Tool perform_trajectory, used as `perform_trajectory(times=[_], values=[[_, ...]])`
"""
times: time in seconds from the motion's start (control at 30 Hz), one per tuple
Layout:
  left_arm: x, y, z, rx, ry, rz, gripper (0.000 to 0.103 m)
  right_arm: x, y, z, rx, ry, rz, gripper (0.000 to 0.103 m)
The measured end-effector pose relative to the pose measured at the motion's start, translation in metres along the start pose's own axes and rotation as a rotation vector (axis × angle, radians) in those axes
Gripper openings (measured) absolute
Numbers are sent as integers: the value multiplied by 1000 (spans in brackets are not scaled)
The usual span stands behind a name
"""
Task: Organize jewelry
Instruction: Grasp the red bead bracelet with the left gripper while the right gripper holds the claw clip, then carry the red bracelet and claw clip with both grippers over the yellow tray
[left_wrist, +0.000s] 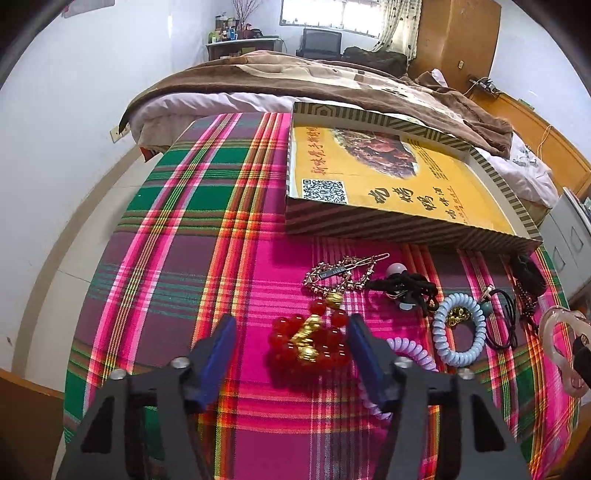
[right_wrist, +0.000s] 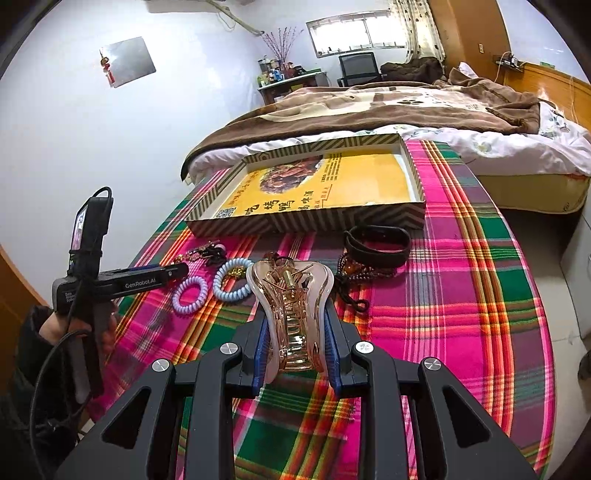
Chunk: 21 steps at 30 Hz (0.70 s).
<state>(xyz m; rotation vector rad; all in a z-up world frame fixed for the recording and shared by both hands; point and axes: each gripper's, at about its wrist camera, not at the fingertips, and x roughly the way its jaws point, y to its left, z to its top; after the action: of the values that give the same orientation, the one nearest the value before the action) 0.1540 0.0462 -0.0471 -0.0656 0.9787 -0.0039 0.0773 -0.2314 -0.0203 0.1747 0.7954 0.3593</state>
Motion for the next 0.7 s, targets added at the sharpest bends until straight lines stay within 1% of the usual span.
perform_trajectory(times=[0.03,0.1,0.17,0.43,0.5,0.7], values=[[0,0,0,0,0,-5,55,0,0,1,-1,0,1,27],[-2,0,0,-2,-1,-11,46,2,1,1,-4,-1,-1,27],[-3,0,0,-4,-2,-9,41,2,1,1,-4,1,1,27],[-10,0,-3,-8,-5,-19,34,7,-2,5,4,0,-20,27],[-15,0,-2,-6,-16,-21,27,7,-3,8,10,-6,-25,27],[-22,0,-1,-7,-24,-24,25,2,1,14,-1,-31,-27,27]])
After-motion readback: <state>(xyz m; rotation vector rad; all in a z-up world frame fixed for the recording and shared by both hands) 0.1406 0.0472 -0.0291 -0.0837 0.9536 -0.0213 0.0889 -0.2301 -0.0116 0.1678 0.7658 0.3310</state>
